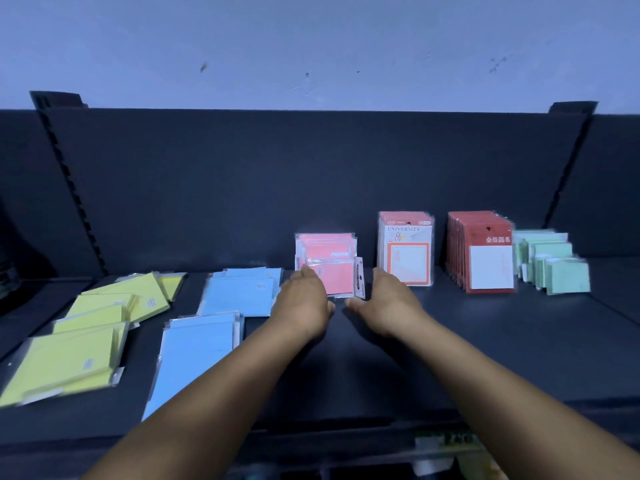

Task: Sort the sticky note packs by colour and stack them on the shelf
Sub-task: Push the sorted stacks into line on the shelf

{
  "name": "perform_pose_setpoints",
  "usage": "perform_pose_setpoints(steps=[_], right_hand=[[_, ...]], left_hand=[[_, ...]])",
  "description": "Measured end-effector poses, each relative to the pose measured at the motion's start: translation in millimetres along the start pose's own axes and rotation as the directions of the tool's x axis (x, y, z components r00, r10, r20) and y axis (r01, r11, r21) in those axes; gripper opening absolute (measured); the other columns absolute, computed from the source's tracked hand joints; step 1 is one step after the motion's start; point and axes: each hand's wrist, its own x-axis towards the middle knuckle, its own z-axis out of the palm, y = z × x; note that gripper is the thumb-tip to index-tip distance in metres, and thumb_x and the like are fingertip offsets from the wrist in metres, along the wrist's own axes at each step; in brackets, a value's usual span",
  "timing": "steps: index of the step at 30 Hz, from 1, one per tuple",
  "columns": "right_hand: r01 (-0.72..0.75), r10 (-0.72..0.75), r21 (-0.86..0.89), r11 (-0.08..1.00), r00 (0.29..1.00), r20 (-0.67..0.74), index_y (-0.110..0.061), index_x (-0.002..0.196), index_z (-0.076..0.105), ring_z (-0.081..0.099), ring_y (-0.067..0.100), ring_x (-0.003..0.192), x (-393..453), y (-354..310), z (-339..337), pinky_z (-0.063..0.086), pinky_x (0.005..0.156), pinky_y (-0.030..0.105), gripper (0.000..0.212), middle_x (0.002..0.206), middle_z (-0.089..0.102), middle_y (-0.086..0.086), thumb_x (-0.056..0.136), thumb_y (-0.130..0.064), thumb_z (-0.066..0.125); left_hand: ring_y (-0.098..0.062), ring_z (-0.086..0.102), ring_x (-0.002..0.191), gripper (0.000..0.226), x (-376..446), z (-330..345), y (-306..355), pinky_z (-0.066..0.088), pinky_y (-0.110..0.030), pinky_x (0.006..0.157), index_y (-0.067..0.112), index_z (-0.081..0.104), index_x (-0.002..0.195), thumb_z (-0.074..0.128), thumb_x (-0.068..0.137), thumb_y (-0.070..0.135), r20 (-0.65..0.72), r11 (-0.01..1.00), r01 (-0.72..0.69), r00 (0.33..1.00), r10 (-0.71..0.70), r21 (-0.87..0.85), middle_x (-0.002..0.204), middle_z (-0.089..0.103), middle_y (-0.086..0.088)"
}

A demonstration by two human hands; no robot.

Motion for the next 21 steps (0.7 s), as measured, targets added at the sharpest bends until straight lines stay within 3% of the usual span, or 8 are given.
perform_pose_setpoints(steps=[4,11,17,21], right_hand=[[0.084,-0.083,-0.111,0.99,0.996,0.019,-0.011,0.147,0.027,0.031,0.024,0.14,-21.3,1.2,-2.6,0.029,0.112,0.034,0.072,0.153,0.032,0.005,0.091,-0.045,0.056],[0.216,-0.2,-0.21,0.953,0.975,0.098,-0.012,0.147,0.028,0.028,0.023,0.141,-48.5,-2.0,-8.1,0.025,0.115,0.034,0.069,0.153,0.031,0.004,0.093,-0.048,0.051],[0.332,-0.305,-0.205,0.921,0.94,0.155,-0.011,0.146,0.029,0.027,0.023,0.142,-61.2,-10.9,-11.7,0.025,0.115,0.034,0.067,0.154,0.031,0.004,0.094,-0.049,0.049],[0.395,-0.36,-0.183,0.9,0.912,0.197,-0.011,0.151,0.021,0.023,0.021,0.144,-68.7,-19.9,-8.6,0.021,0.116,0.032,0.071,0.157,0.025,0.004,0.095,-0.048,0.046]], left_hand=[[-0.029,0.041,0.128,0.054,-18.7,-4.2,-1.6,0.036,-0.034,0.103,0.003,0.041,0.133,0.056,0.092,0.034,0.009,0.989,-0.098,0.995,0.098,0.11,0.138,0.043,-0.014],[-0.027,0.027,0.141,0.063,-50.5,-12.3,-2.6,0.027,-0.035,0.114,0.005,0.032,0.141,0.051,0.093,0.041,0.059,0.96,-0.185,0.983,0.176,0.211,0.149,0.034,-0.012],[-0.026,0.027,0.141,0.064,-74.2,-37.3,-6.0,0.027,-0.035,0.113,0.007,0.029,0.143,0.051,0.094,0.041,0.045,0.965,-0.11,0.994,0.102,0.239,0.15,0.032,-0.01],[-0.024,0.033,0.136,0.055,-89.3,-55.2,-17.1,0.031,-0.034,0.108,0.008,0.036,0.137,0.05,0.095,0.039,-0.001,0.971,-0.048,0.999,0.049,0.235,0.146,0.038,-0.008]])
